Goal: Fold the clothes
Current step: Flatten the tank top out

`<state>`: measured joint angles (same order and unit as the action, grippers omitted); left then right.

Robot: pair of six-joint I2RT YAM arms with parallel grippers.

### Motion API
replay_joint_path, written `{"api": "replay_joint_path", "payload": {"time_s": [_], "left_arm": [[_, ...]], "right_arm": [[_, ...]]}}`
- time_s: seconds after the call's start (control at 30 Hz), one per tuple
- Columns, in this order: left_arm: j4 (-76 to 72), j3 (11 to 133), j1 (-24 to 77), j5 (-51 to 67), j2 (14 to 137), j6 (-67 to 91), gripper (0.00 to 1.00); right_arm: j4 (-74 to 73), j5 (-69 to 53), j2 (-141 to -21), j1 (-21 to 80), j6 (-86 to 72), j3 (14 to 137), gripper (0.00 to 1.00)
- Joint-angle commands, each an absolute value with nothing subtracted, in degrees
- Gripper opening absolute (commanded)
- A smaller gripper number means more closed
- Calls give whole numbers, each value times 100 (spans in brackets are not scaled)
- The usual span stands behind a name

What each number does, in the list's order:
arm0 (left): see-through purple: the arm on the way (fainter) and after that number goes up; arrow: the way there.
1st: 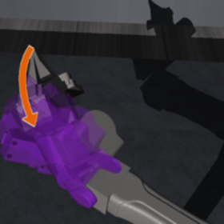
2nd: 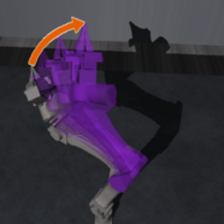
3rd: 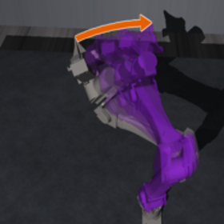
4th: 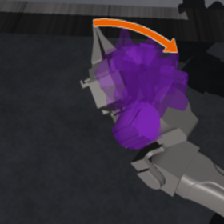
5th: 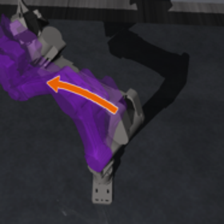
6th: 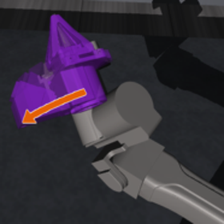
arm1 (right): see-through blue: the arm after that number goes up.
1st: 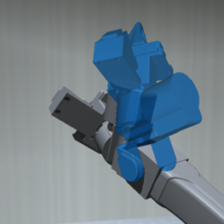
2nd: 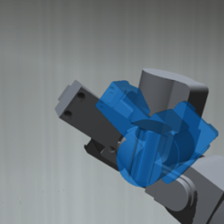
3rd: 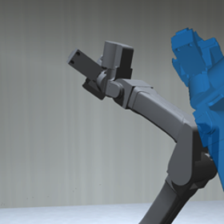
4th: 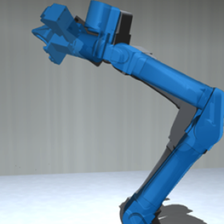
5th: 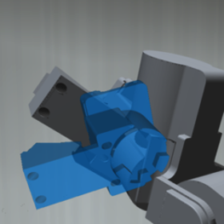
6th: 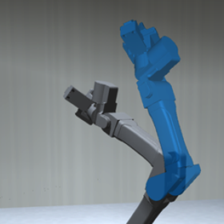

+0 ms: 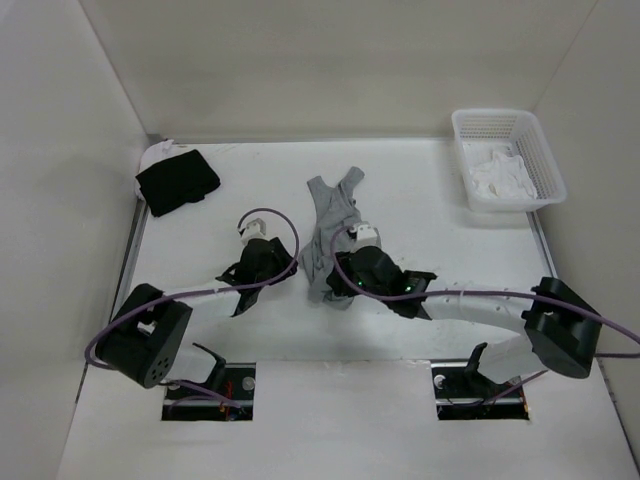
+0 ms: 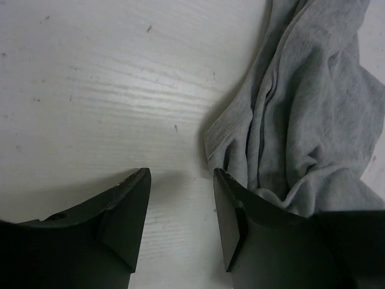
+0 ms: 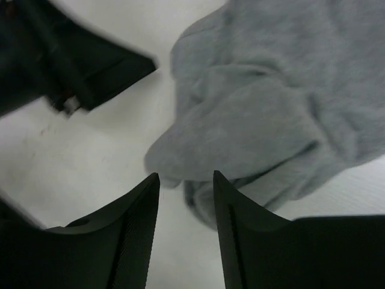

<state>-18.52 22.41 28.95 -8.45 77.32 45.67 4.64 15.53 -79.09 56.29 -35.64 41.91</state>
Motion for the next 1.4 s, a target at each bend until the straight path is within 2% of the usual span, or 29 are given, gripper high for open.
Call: {"api": "replay_joint_path", "payload": {"time_s": [0.0,0.2,0.33,0.47,0.53,0.6,0.63,0.7,0.8,1.0,1.2,1.27,1.37], "left_arm": [[-2671,2592,2861,-739,8120,4517,45],[-2689,2338,2536,-765,7946,4649,45],[-2698,2145,2378,-730,7648,4658,45],[-2698,2092,2351,-694,7576,4658,45],[-2716,2092,2421,-677,7576,4658,45],[-2751,2092,2517,-659,7594,4711,45],[-2760,2100,2553,-659,7602,4711,45],[-2760,2118,2658,-659,7620,4711,45],[-2734,2153,2764,-659,7655,4711,46],[-2769,2302,2983,-563,7927,4702,52],[-3120,2522,3247,-352,8270,4816,55],[-3225,2566,3309,-387,8384,4878,55],[-3348,2593,3265,-387,8551,4983,53]], "right_arm": [[221,1038,-8339,6112,-3024,4903,52],[158,1107,-9298,6455,-3155,5422,63],[-61,1536,-9851,6412,-3419,5677,53],[-465,2170,-10238,6403,-3463,6020,51],[-580,2433,-10388,6376,-3472,6134,40],[-571,2723,-10380,6341,-3542,6109,24],[-571,2803,-10362,6341,-3551,6091,21],[-536,2996,-10205,6324,-3621,5977,9],[-414,3207,-9837,6324,-3735,5688,2],[131,3516,-8326,6210,-4016,4581,0],[668,3174,-6971,5902,-4552,3490,0],[633,2945,-6952,5858,-4466,3524,5],[720,2541,-7564,6137,-3834,4041,18]]}}
